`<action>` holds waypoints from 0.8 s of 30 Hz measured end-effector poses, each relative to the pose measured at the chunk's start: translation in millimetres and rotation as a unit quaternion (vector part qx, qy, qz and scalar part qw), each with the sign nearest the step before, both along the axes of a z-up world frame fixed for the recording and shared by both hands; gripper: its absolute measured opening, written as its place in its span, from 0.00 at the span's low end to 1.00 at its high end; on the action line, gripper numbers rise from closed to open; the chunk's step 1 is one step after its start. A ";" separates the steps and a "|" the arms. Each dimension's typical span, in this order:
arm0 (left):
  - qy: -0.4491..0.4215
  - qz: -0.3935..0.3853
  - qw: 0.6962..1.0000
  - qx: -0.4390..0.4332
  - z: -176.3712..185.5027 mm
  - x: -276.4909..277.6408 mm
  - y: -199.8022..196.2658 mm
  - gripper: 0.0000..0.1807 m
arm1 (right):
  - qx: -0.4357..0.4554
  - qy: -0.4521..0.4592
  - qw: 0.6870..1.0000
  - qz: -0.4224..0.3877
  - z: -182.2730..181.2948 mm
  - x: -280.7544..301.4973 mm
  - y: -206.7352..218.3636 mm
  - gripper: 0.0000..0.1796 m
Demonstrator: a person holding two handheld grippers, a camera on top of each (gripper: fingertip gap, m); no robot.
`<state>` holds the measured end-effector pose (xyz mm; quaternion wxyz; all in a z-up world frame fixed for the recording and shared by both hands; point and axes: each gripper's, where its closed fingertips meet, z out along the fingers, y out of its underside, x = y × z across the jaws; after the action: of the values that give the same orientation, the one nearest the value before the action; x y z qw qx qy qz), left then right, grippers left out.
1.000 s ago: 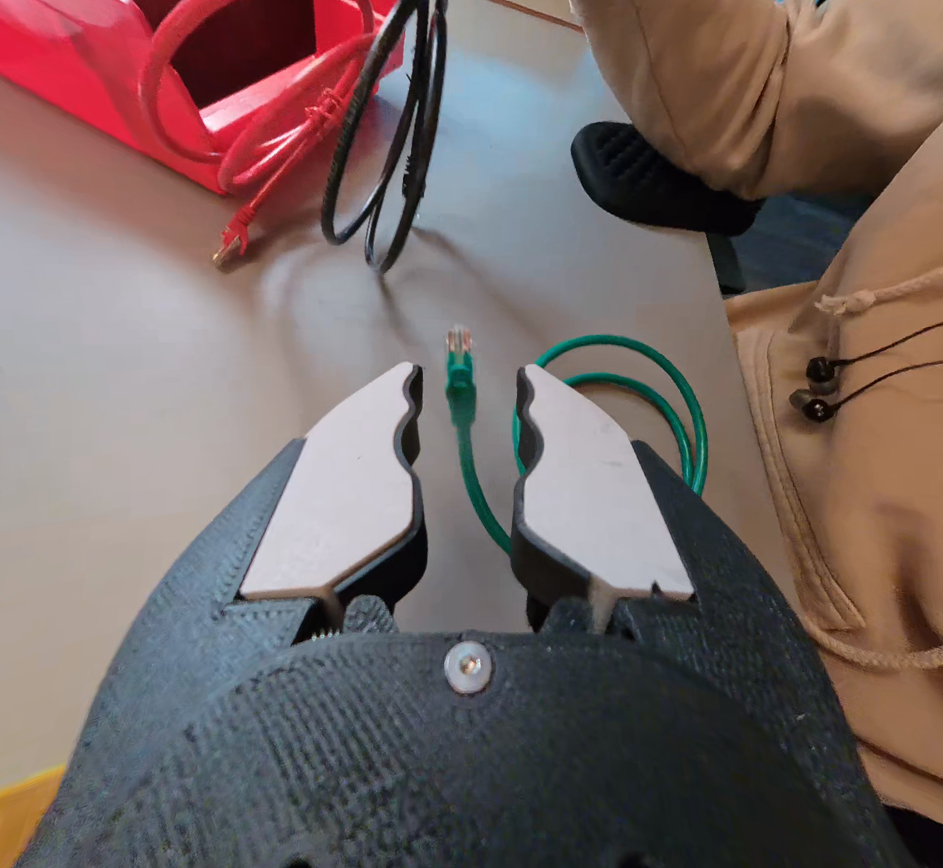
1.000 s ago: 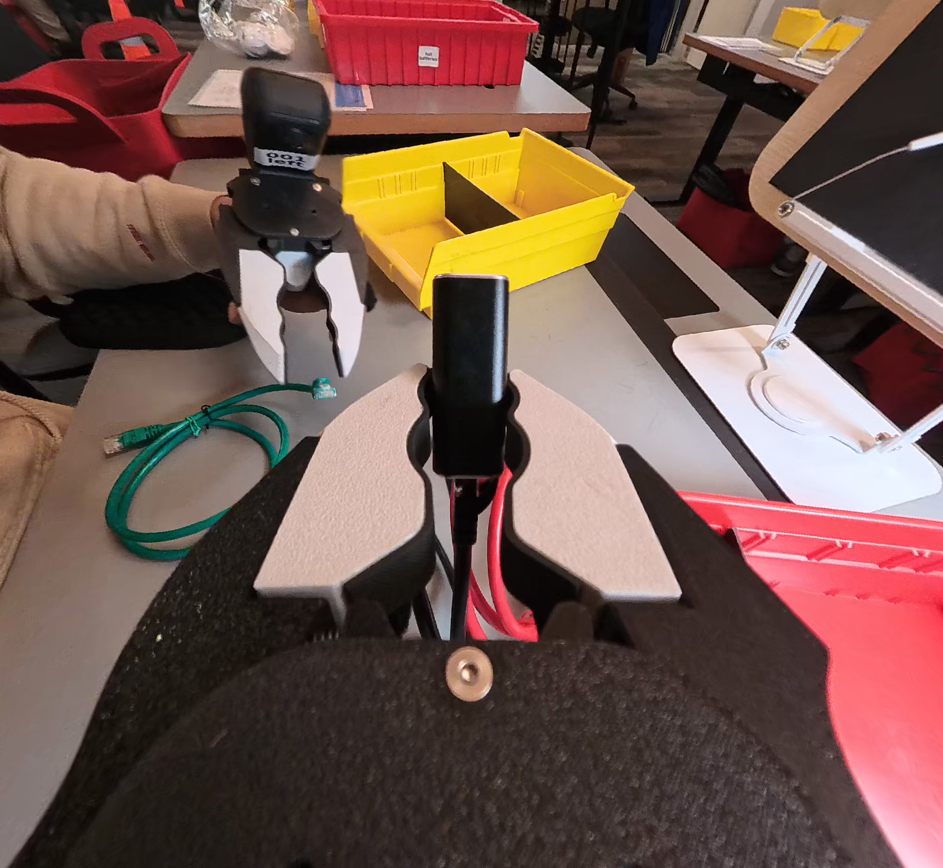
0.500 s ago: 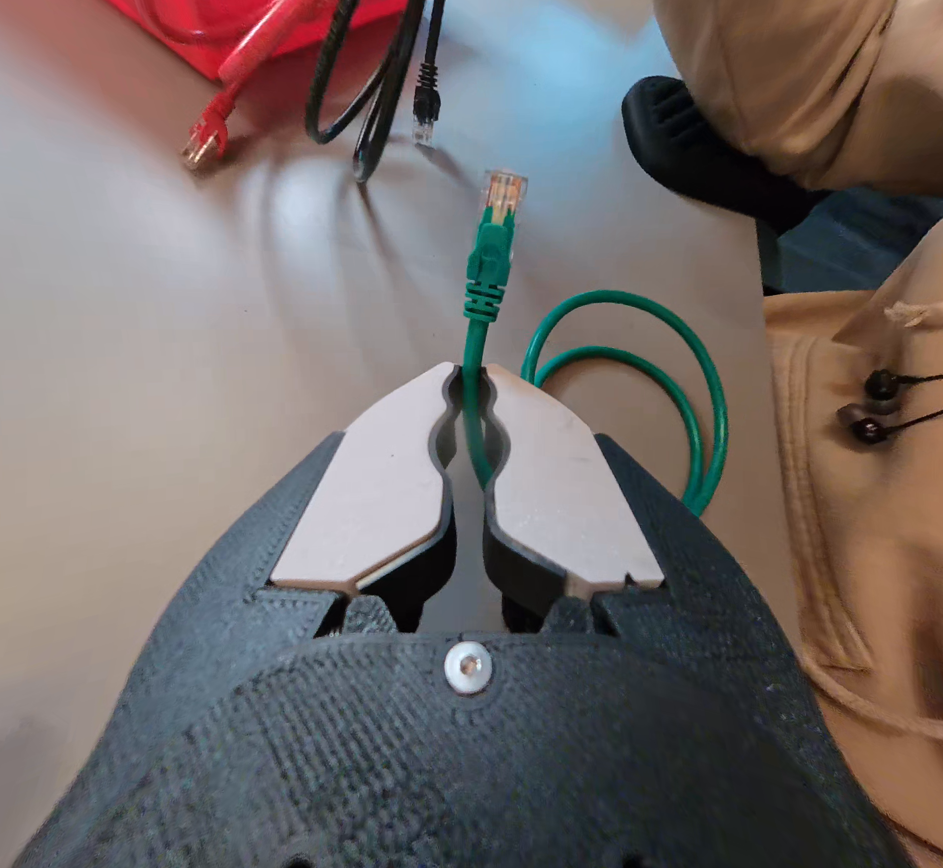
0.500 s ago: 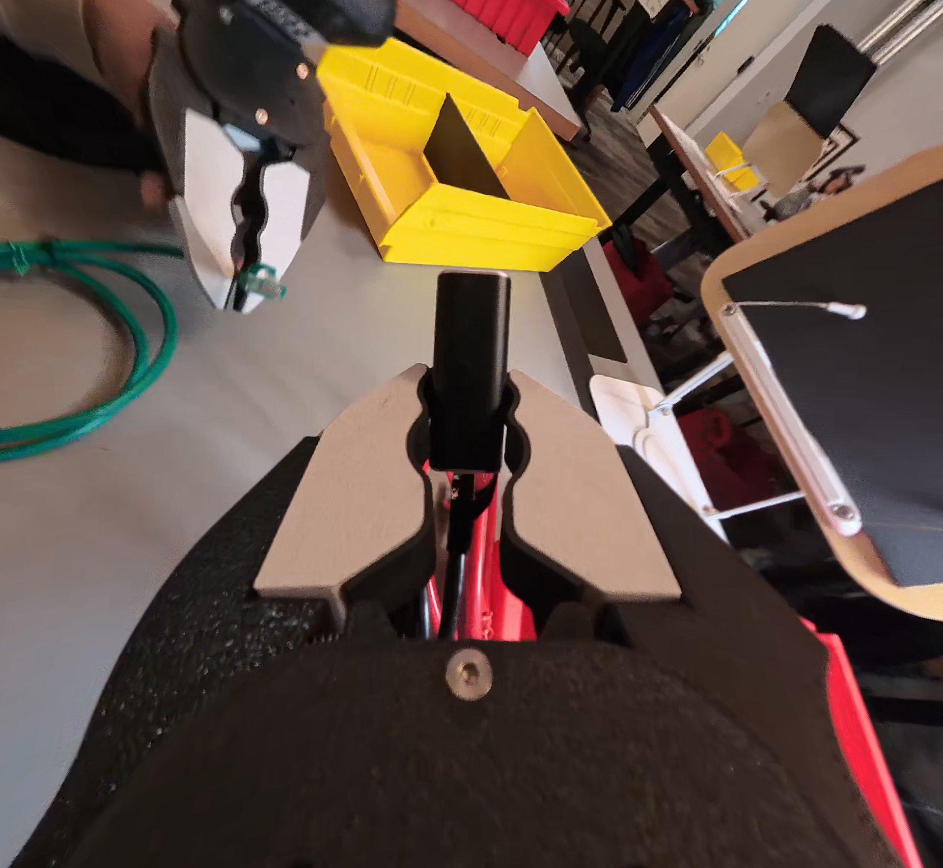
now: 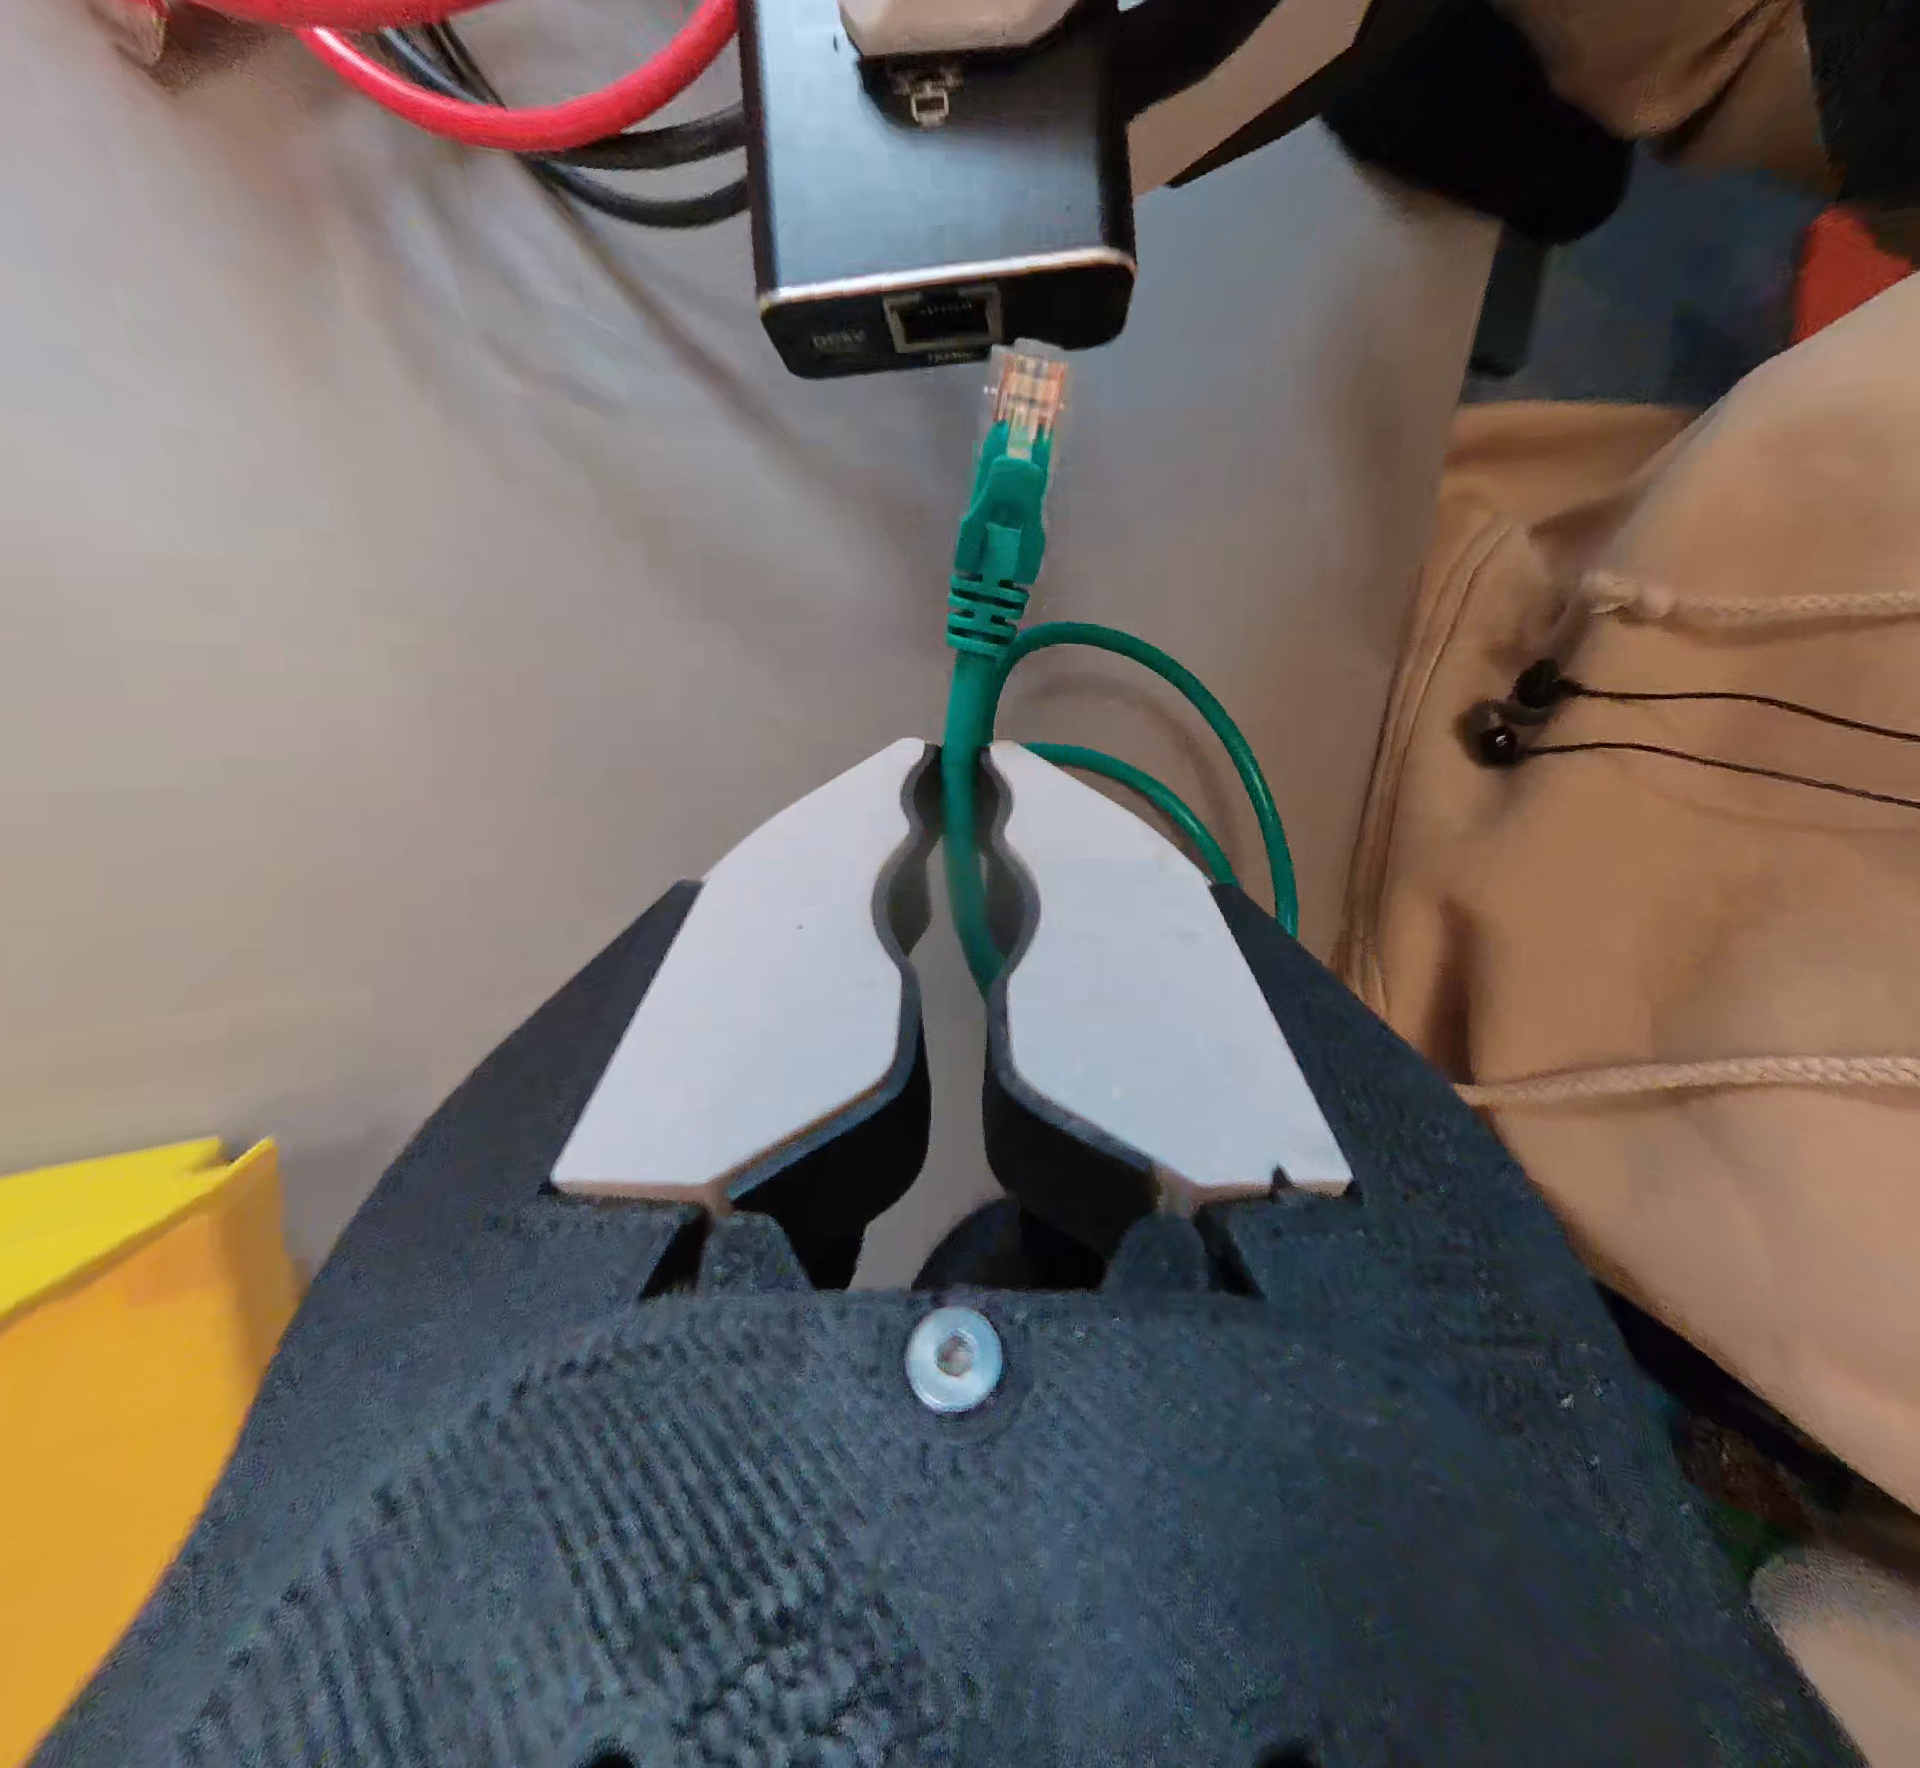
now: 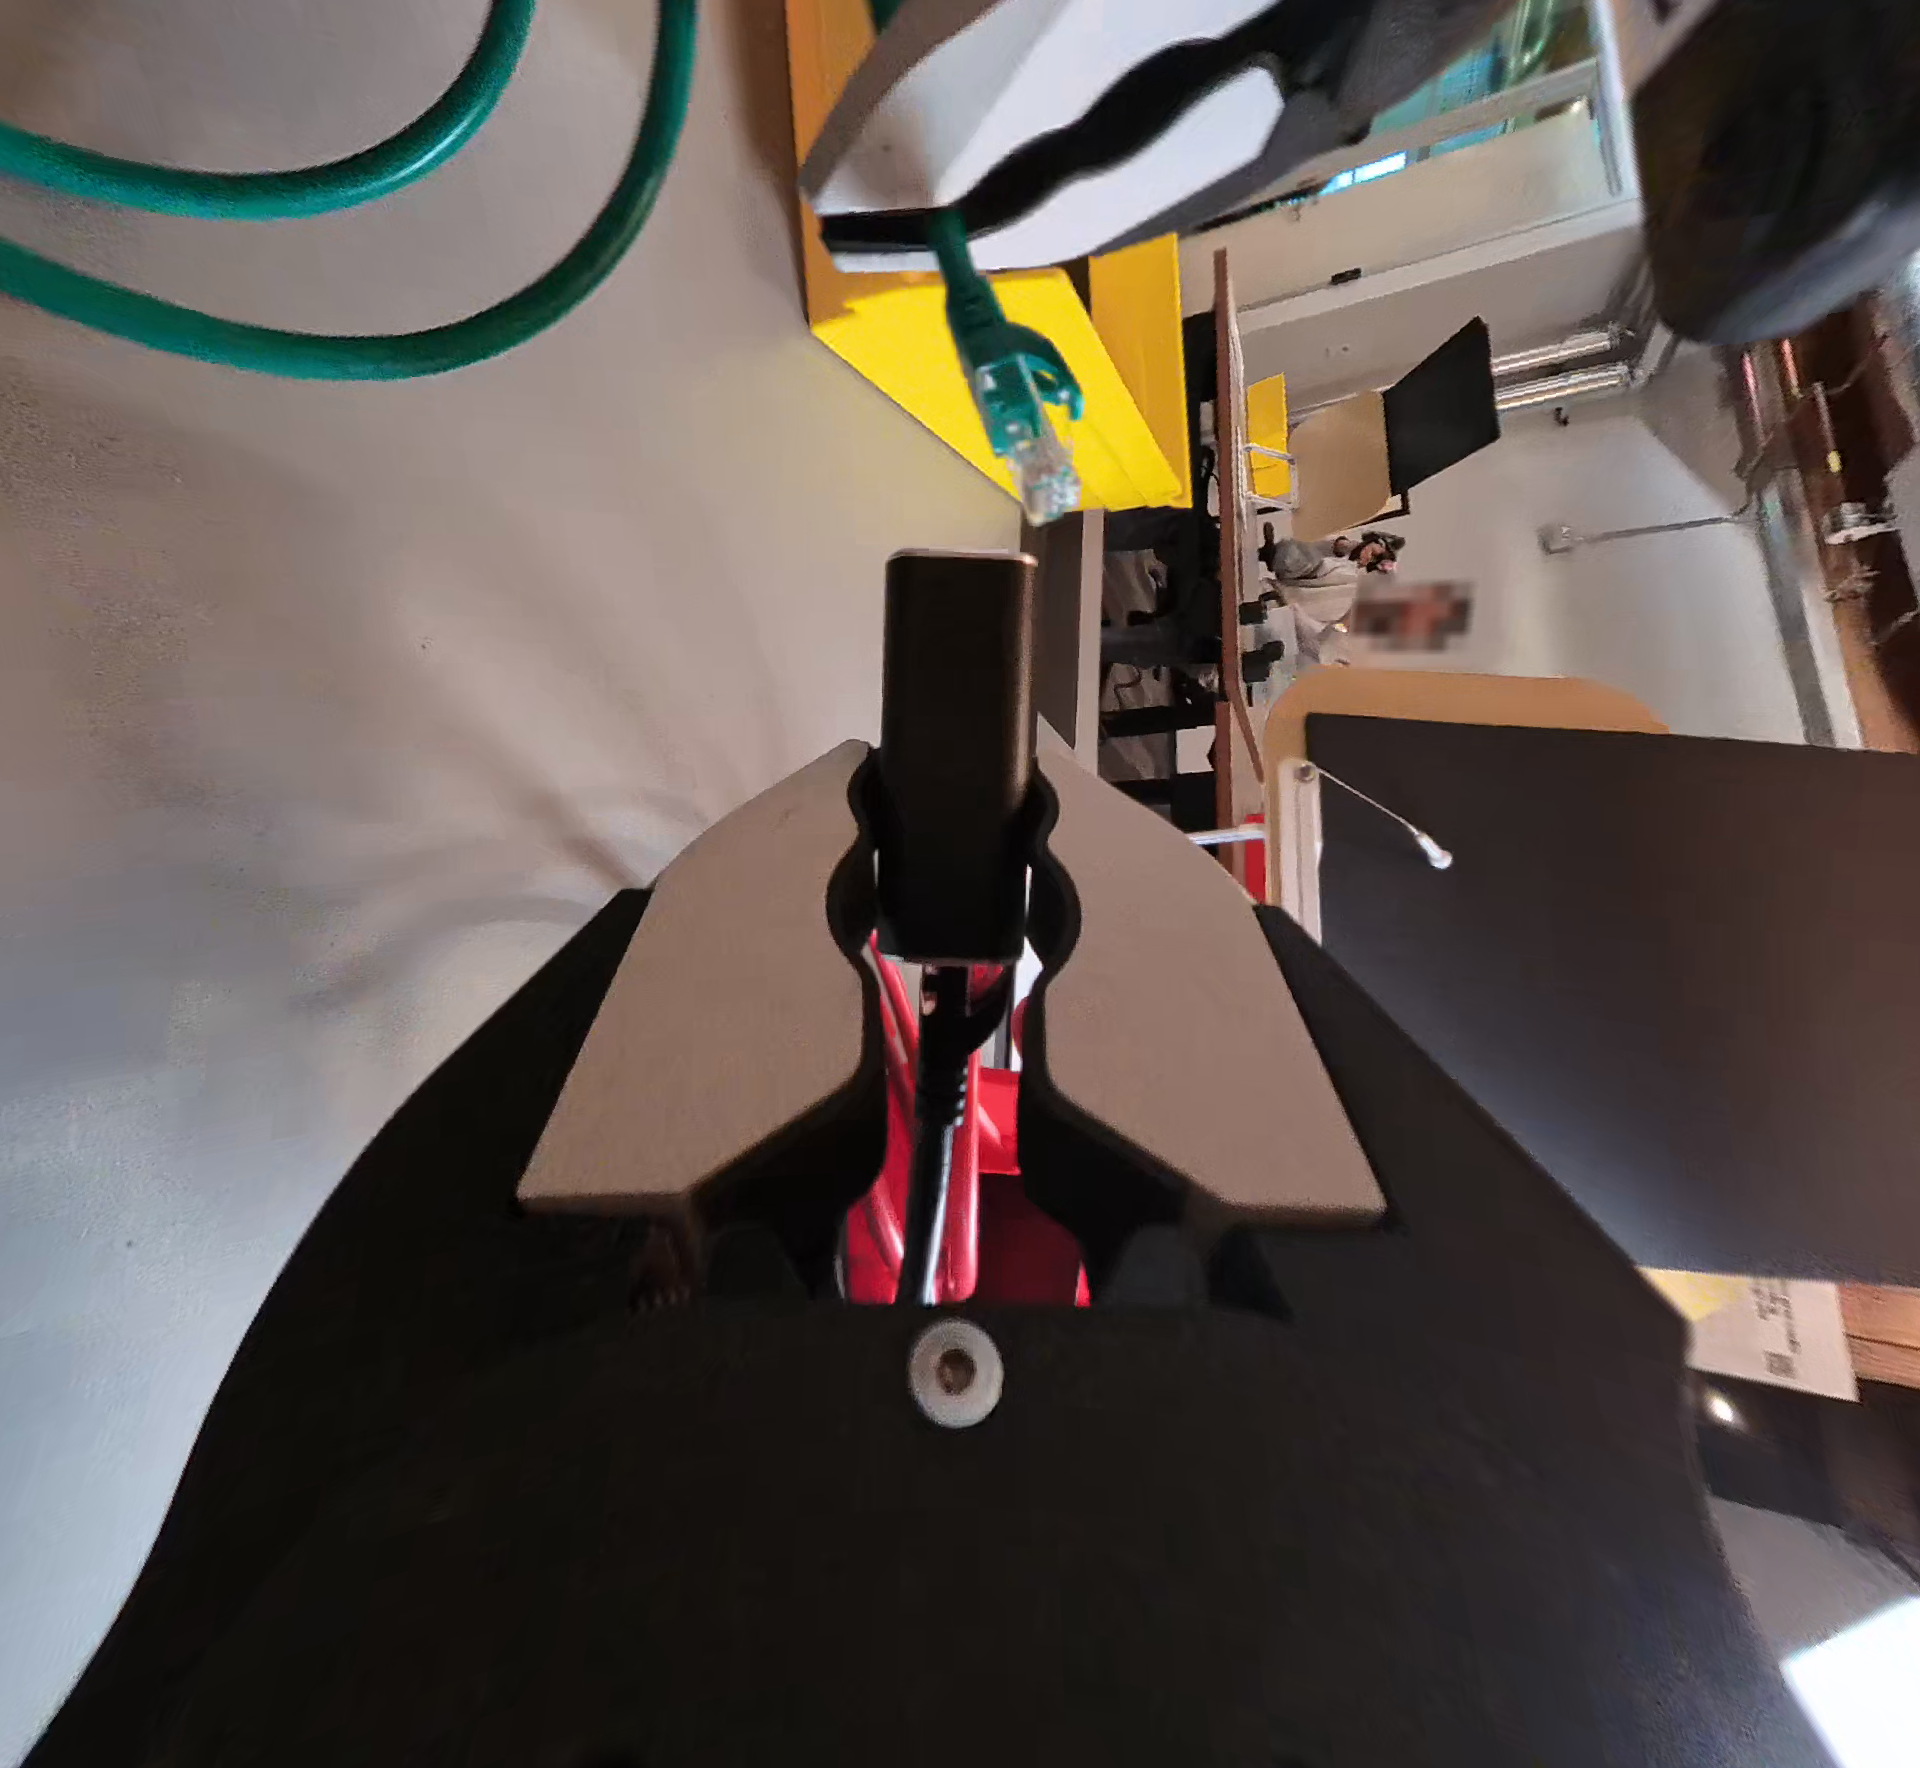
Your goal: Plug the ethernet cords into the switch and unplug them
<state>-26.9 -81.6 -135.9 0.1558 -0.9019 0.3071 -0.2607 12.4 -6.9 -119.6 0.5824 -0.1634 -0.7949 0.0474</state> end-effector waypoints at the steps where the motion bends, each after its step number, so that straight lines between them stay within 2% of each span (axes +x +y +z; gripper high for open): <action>1: 0.013 -0.001 1.000 -0.010 -1.1 -1.7 0.4 0.03 | 0.007 0.003 1.000 -0.002 -2.6 -1.3 -0.8 0.13; 7: 0.049 0.001 0.998 -0.050 -15.7 -5.8 0.9 0.03 | 0.032 0.004 0.999 -0.010 -6.7 -5.7 -3.2 0.13; 15: 0.036 0.023 0.996 -0.081 -22.6 -6.7 2.4 0.03 | 0.082 0.000 0.996 -0.027 -10.9 -8.8 -4.0 0.13; 20: 0.017 0.029 0.996 -0.078 -16.4 -6.9 3.7 0.03 | 0.101 0.000 0.994 -0.028 -12.8 -11.0 -7.4 0.13; 24: -0.004 0.016 0.998 -0.059 -11.1 0.9 1.6 0.03 | 0.081 0.004 0.997 -0.017 -8.8 -7.9 -10.6 0.13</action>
<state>-26.0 -80.0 -147.0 0.1077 -0.9133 0.2757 -0.2798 4.4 -17.4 -128.4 0.5975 -0.1289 -0.7910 -0.0262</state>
